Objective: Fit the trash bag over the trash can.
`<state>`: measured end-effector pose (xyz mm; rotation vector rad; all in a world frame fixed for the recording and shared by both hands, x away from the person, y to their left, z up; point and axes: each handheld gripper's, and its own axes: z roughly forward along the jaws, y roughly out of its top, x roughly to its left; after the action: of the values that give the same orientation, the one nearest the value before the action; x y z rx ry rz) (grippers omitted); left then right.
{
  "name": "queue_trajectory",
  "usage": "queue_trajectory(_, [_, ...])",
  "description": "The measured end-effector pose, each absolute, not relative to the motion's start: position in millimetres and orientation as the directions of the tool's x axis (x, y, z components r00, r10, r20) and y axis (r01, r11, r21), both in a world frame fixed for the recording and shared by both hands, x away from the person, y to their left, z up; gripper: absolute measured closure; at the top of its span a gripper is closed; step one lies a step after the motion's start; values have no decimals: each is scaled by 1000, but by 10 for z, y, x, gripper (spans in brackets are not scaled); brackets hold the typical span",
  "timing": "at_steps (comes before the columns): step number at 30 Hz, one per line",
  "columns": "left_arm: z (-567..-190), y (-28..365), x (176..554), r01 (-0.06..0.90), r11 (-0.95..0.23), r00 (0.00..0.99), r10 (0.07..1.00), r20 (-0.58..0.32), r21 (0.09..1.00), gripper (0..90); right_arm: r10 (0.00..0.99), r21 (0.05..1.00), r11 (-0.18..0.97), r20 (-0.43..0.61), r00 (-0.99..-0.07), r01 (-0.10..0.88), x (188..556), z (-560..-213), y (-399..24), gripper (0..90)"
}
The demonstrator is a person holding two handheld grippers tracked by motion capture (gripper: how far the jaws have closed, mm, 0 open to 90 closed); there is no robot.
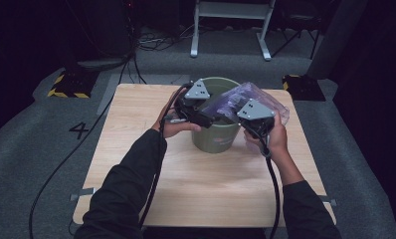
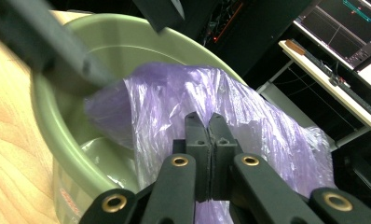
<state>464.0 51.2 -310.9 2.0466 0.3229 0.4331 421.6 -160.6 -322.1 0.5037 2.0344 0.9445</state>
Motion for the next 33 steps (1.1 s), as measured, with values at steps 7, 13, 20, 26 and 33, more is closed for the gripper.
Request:
queue_trajectory(7, [-3154,379,4656,55,-540,873,434,222,840,488,608,777,629,-498,-618,-7,4164,-3202,-1535,881])
queue_trajectory(13, [-3177,452,4708,59,-482,856,474,204,874,824,587,802,596,-456,-668,-24,4115,-3198,-1558,837])
queue_trajectory(20, [-3261,503,4753,68,-505,847,485,217,861,895,580,820,571,-427,-694,-27,4068,-3214,-1622,727])
queue_trajectory(26, [-3296,609,4797,96,-501,826,522,212,860,896,612,835,550,-402,-681,2,3995,-3277,-1755,348])
queue_trajectory(33, [-3307,727,4845,122,-488,815,546,193,864,896,653,820,571,-442,-615,17,3829,-3427,-2004,212])
